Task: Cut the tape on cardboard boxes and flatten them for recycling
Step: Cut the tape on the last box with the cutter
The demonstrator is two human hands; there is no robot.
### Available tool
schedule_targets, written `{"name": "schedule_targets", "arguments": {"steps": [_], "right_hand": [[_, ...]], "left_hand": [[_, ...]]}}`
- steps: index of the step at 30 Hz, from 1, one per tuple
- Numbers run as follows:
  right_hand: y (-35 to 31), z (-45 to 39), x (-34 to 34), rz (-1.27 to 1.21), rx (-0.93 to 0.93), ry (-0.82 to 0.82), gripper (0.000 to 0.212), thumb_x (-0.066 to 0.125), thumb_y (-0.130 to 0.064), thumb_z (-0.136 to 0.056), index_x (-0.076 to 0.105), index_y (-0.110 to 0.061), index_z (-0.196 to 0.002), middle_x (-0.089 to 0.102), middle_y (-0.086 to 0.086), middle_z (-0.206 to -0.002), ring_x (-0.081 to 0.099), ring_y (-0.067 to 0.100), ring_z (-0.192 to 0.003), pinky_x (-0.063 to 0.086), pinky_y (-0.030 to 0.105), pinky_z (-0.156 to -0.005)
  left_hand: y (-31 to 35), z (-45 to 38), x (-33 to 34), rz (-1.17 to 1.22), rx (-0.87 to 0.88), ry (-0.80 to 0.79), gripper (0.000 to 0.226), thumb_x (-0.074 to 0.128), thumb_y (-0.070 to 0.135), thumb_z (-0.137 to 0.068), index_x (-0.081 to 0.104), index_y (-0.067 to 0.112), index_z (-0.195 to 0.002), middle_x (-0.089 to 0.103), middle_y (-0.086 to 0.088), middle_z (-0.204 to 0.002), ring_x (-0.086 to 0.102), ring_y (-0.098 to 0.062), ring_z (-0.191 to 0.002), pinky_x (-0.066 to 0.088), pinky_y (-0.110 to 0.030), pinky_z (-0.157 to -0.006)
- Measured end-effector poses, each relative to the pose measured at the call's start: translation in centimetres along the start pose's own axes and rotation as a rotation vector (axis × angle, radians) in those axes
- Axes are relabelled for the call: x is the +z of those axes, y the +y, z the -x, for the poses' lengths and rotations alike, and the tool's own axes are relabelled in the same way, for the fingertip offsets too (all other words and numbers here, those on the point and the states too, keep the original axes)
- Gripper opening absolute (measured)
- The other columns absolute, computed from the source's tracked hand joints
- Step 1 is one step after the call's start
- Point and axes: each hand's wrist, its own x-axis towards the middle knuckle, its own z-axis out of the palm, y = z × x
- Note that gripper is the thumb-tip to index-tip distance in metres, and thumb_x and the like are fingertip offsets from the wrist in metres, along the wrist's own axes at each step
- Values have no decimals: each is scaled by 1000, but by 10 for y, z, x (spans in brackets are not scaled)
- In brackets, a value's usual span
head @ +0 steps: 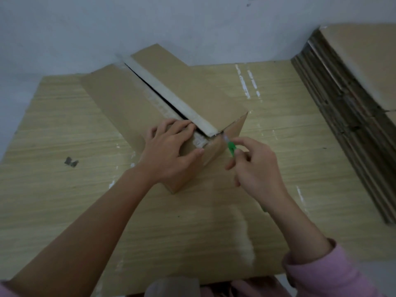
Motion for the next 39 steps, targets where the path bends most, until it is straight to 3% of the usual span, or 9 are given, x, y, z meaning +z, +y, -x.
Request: {"name": "schedule_targets", "arguments": {"steps": [4, 8, 16, 21, 25, 28, 31, 34, 39], "right_hand": [[-2, 10, 0, -366, 260, -145, 31, 43, -7, -97, 62, -29, -88, 64, 2, -59, 44, 15, -32, 29, 16, -34], [-5, 11, -2, -402, 273, -180, 30, 45, -6, -96, 61, -30, -89, 63, 0, -56, 44, 14, -32, 28, 15, -33], [-10, 4, 0, -444, 271, -204, 26, 48, -6, -96, 61, -27, -88, 59, 1, -55, 39, 13, -31, 26, 14, -34], [-6, -1, 1, -376, 266, -197, 28, 48, -8, -96, 60, -30, -84, 60, 1, -56, 40, 12, -30, 27, 14, -34], [-4, -5, 0, -345, 253, -209, 21, 48, -7, -97, 61, -24, -99, 60, 3, -58, 39, 10, -28, 27, 13, -34], [-3, -7, 1, -327, 241, -213, 20, 47, -7, -96, 61, -21, -103, 60, 3, -57, 39, 10, -28, 28, 13, -33], [-4, -6, -2, -321, 247, -221, 21, 47, -7, -96, 62, -18, -106, 60, 4, -58, 38, 10, -28, 27, 13, -34], [-7, -3, -10, -284, 243, -208, 21, 46, -6, -96, 62, -18, -102, 57, 6, -60, 38, 11, -29, 27, 13, -34], [-12, 9, -29, -157, 184, -257, 21, 45, -6, -94, 63, -16, -93, 54, 9, -72, 39, 9, -33, 28, 17, -34]], "left_hand": [[4, -11, -4, 244, -28, 99, 68, 23, 59, -76, 66, 22, -113, 56, 11, -121, 26, -4, -103, 12, -23, -82], [4, -17, -5, 491, -71, 235, 52, 34, 48, -78, 74, 18, -91, 57, 26, -91, 27, -6, -86, 28, -41, -90], [2, -20, -3, 541, -10, 274, 46, 40, 47, -81, 73, 14, -75, 60, 16, -80, 35, -10, -84, 28, -40, -82], [-9, -27, -9, 151, 164, 97, 52, 39, 61, -80, 73, 22, -80, 59, 11, -88, 33, -14, -90, 12, -29, -72], [-12, -51, -32, 145, 201, -228, 56, 54, 73, -66, 75, 26, -86, 56, 7, -85, 27, -9, -84, 15, -26, -72], [-9, -65, -41, 439, 78, -416, 34, 74, 55, -59, 75, 28, -81, 60, -9, -85, 52, -20, -80, 36, -25, -68], [-10, -69, -38, 455, 25, -487, 11, 77, 32, -70, 68, 26, -73, 65, -10, -91, 58, -12, -81, 41, -14, -67], [-7, -70, -38, 528, -20, -562, 15, 72, 10, -79, 66, 22, -73, 66, -11, -91, 56, -3, -77, 41, -5, -65], [-5, -70, -35, 578, -39, -611, 12, 70, 9, -81, 67, 19, -75, 66, -11, -93, 56, -1, -75, 40, -4, -64]]}}
